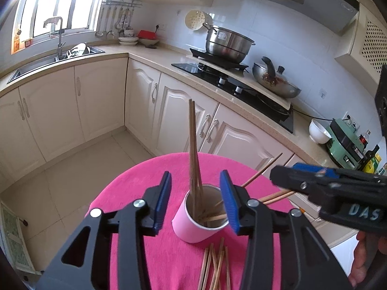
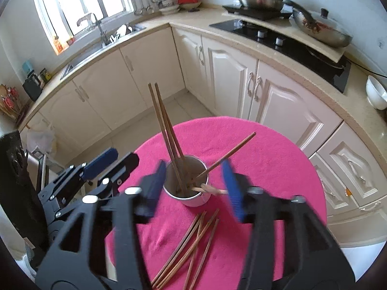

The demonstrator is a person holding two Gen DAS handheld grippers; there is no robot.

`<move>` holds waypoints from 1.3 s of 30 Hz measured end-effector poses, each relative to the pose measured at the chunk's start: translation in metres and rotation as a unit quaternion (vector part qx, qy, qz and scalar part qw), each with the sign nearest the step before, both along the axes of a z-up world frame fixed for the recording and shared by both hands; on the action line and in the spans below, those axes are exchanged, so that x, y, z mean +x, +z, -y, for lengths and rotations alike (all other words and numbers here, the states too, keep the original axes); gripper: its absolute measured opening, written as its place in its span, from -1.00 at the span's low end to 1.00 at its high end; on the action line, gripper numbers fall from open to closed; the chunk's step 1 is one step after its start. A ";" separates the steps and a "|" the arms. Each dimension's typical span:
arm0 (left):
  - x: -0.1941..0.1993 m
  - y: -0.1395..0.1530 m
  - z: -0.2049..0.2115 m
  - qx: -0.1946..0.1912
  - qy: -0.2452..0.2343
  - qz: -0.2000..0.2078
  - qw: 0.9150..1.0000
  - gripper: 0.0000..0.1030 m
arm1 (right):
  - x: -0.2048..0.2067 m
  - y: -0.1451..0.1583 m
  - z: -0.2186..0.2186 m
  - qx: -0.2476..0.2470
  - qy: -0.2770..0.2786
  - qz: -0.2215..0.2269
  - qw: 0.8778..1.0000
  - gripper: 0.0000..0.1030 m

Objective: Organize utensils
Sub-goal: 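Open both grippers to drop the chopsticks into the cup and withdraw, then lower both grippers to the pile and grasp one chopstick each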

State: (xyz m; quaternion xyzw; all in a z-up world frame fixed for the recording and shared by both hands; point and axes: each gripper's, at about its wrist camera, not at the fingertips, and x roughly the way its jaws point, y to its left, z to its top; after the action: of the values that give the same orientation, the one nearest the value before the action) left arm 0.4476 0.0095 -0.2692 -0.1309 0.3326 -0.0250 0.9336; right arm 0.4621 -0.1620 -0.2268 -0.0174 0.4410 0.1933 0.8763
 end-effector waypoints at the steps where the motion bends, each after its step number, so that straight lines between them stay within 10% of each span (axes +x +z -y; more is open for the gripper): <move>1: -0.002 0.001 0.000 0.001 0.001 0.000 1.000 -0.20 | -0.001 0.001 0.001 0.001 -0.001 0.001 1.000 -0.03; 23: -0.043 -0.066 0.019 0.012 -0.051 -0.110 0.993 -0.20 | -0.064 -0.019 0.089 0.006 -0.094 -0.031 0.995 -0.03; 39: -0.045 -0.175 0.056 0.085 -0.123 -0.284 0.947 -0.20 | -0.086 -0.140 0.084 -0.005 -0.093 -0.162 0.982 -0.03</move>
State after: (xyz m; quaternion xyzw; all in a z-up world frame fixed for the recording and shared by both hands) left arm 0.4028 -0.0465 -0.4444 -0.0109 0.5986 -0.0734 0.7976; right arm 0.3762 -0.2459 -0.3665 0.0507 0.5780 0.1086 0.8072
